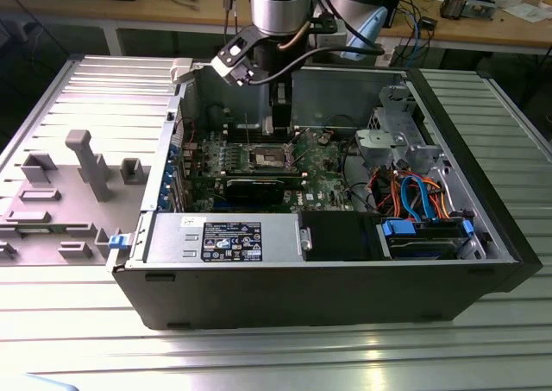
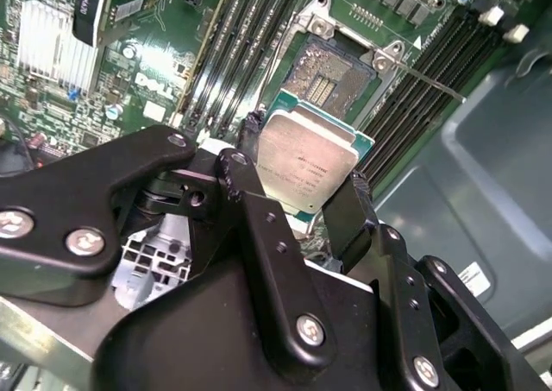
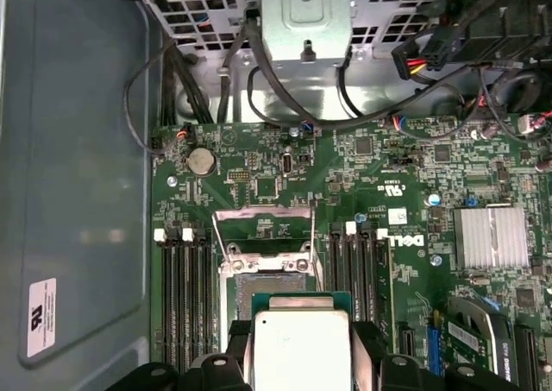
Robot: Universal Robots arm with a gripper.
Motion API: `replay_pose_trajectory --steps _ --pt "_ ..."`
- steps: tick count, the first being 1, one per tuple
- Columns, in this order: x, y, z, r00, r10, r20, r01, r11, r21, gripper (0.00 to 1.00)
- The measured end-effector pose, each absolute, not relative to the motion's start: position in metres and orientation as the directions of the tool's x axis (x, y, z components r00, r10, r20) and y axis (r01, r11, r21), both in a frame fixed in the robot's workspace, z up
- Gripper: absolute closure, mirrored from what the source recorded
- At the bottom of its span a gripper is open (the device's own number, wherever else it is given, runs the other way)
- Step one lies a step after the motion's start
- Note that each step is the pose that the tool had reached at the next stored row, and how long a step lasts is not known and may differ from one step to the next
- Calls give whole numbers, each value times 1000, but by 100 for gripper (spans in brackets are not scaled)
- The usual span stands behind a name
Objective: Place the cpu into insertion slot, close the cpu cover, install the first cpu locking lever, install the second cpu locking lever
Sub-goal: 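Place the cpu into insertion slot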
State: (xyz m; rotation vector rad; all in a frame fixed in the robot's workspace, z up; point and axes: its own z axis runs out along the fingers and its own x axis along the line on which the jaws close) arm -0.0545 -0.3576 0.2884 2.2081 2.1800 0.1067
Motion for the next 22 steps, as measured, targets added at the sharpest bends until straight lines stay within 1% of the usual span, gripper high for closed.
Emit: replay_pose_trajectory --steps 7,22 --pt "-55 -354 280 7 1000 28 997 -9 75 45" --pt "-56 -353 278 11 1000 28 997 -13 75 45"
